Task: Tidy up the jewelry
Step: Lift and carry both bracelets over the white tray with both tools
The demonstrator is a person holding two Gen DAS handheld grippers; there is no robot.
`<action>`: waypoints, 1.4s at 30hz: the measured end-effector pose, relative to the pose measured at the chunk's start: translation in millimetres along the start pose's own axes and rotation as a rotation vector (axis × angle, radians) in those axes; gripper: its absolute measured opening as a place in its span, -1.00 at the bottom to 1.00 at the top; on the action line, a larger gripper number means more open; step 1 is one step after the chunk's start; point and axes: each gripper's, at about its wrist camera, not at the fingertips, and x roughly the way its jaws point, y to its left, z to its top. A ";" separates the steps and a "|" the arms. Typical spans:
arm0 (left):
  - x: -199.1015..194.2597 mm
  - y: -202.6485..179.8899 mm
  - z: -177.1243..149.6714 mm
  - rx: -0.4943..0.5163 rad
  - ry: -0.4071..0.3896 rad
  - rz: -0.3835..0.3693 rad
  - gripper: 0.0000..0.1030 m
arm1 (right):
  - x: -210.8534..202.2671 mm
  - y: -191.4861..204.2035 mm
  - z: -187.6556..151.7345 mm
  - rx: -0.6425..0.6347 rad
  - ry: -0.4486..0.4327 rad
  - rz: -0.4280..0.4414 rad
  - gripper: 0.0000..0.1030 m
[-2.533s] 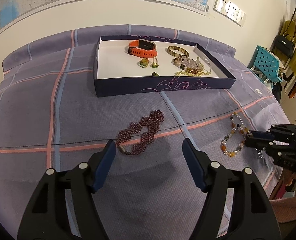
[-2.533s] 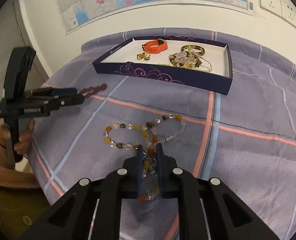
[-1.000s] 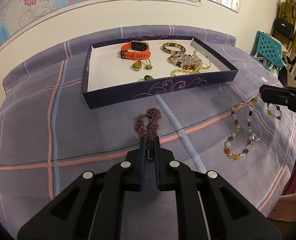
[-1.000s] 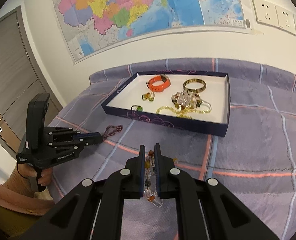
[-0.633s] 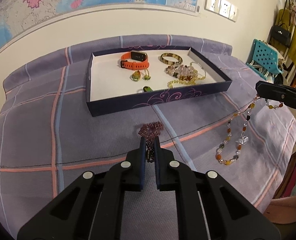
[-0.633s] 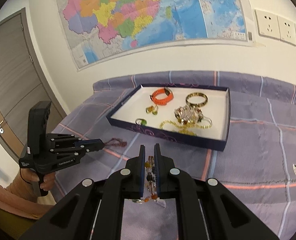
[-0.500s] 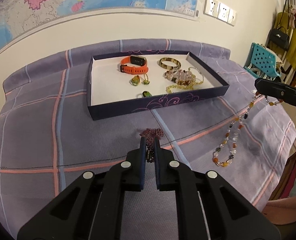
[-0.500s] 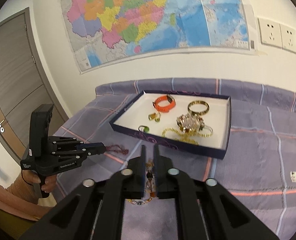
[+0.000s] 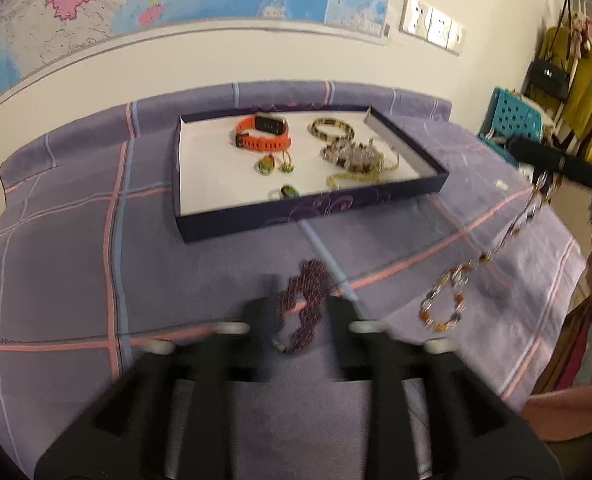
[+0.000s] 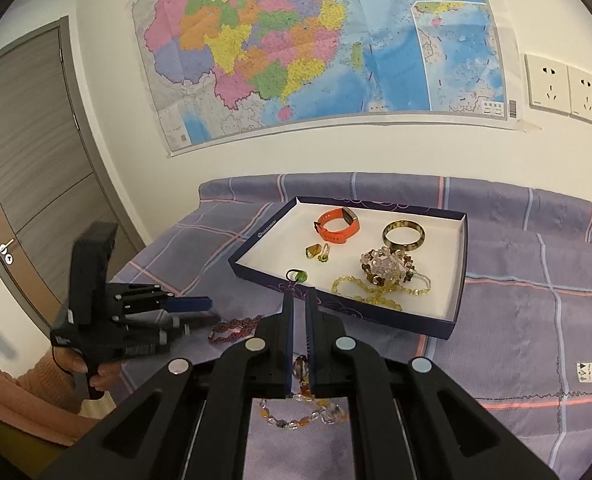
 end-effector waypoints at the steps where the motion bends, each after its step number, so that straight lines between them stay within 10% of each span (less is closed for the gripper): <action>1: 2.7 -1.0 -2.6 0.008 0.008 -0.004 0.19 | -0.1 -0.4 0.6 0.000 -0.001 0.001 -0.92; 8: 26.6 -2.9 -15.9 0.043 0.080 0.033 -0.07 | 6.5 1.0 -2.0 -0.003 0.024 0.008 -0.92; 14: 25.4 -3.6 -15.4 0.046 0.080 0.039 -0.80 | 9.3 0.6 -1.5 0.000 0.025 0.016 -0.92; 42: -16.5 4.9 30.1 -0.002 -0.055 -0.040 -0.90 | -20.2 25.0 69.6 -0.146 -0.105 0.002 -0.92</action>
